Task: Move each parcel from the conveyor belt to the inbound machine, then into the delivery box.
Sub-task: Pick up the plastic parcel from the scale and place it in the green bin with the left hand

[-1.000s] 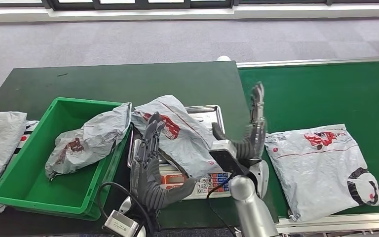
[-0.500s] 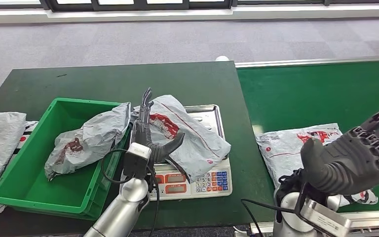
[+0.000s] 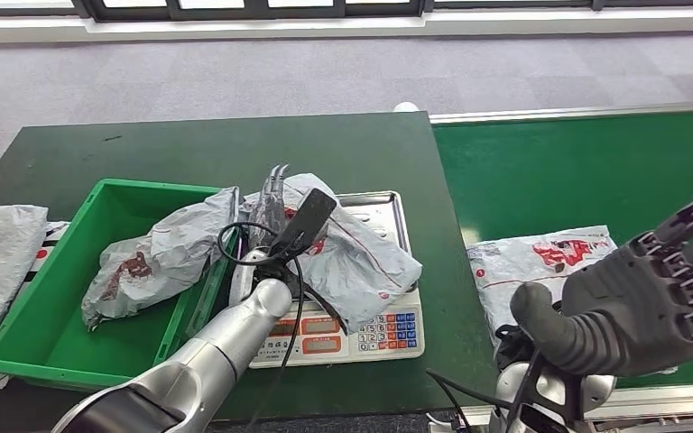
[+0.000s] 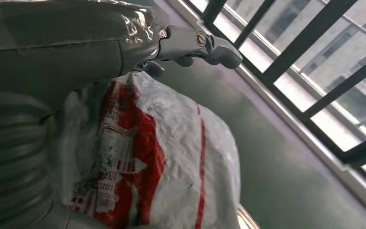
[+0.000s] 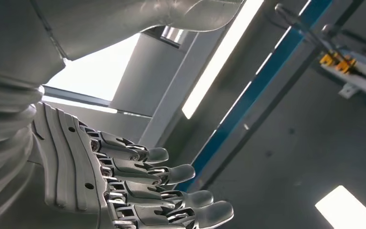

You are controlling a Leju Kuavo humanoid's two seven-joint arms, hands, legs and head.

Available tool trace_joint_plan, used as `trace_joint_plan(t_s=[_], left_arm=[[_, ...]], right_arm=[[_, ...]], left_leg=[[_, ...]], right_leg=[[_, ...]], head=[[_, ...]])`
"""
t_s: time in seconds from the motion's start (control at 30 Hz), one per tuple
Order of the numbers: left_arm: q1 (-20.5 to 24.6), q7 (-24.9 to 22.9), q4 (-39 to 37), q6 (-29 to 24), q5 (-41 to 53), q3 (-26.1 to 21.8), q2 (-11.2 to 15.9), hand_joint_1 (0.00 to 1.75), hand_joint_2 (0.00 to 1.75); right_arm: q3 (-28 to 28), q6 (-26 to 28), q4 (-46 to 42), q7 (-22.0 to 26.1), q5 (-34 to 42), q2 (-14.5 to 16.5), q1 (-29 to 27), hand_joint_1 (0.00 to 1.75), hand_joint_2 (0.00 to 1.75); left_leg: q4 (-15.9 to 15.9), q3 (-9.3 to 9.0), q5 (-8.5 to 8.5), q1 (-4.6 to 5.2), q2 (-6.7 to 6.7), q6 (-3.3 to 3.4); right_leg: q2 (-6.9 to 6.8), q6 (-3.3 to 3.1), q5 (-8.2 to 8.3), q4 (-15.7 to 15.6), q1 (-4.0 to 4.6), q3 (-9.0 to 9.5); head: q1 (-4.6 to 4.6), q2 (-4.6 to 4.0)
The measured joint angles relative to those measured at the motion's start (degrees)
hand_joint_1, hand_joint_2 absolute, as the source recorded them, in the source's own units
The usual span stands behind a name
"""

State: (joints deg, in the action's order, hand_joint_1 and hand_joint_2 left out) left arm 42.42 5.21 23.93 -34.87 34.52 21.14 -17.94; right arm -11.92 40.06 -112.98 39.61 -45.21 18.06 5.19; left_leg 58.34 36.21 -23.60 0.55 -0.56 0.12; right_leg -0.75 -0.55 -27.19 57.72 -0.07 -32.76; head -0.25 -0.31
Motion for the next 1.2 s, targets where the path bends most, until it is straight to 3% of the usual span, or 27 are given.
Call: trace_joint_plan(t_s=[0.17,0.2,0.3,0.33,0.73,1.2], left_arm=[[0.90,-9.98,-3.26,4.16,10.20,2.31,0.00,0.03,1.75],[1.05,-11.35,-3.67,5.20,11.75,2.93,0.00,0.21,1.75],[1.58,-13.37,-4.46,8.12,14.46,4.39,-0.01,1.49,1.75],[1.72,-13.64,-4.64,8.69,14.88,4.72,-0.01,1.75,1.75],[2.04,-12.80,-5.35,10.76,17.53,5.56,-0.09,1.75,1.75],[1.93,-10.89,-5.65,9.01,18.63,5.49,-0.11,1.75,1.75]], right_arm=[[-0.82,0.00,1.56,-1.90,-1.14,-0.03,0.36,0.00,1.75],[-0.91,0.00,1.85,-2.08,-1.28,-0.03,0.42,0.00,1.75],[-0.97,0.00,2.63,-2.15,-1.44,-0.03,0.51,0.00,1.75],[-0.97,0.00,2.84,-2.09,-1.43,-0.03,0.53,0.00,1.75],[-0.97,0.00,4.11,-3.33,-1.92,-0.03,0.69,0.00,1.75],[-0.74,0.00,5.27,-2.73,-1.79,-0.03,0.74,0.00,1.75]], left_leg=[[-0.01,0.02,0.00,0.00,0.02,0.00],[-0.01,0.02,0.00,0.00,0.02,0.00],[-0.01,0.02,0.00,0.01,0.06,0.00],[-0.01,0.02,0.00,0.01,0.06,0.01],[0.00,0.02,0.03,0.01,0.09,0.04],[0.00,0.02,0.03,0.01,0.09,0.04]], right_leg=[[0.00,0.00,-0.01,0.00,0.00,0.00],[-0.01,0.00,-0.01,0.00,0.00,0.00],[-0.02,0.01,-0.01,0.00,0.00,0.02],[-0.02,0.01,-0.01,0.00,0.00,0.03],[-0.04,0.01,0.00,0.00,0.01,0.04],[-0.04,0.01,0.00,0.00,0.01,0.03]], head=[[0.00,0.00],[0.00,0.00],[0.01,0.00],[0.01,0.00],[0.01,0.00],[0.01,0.00]])
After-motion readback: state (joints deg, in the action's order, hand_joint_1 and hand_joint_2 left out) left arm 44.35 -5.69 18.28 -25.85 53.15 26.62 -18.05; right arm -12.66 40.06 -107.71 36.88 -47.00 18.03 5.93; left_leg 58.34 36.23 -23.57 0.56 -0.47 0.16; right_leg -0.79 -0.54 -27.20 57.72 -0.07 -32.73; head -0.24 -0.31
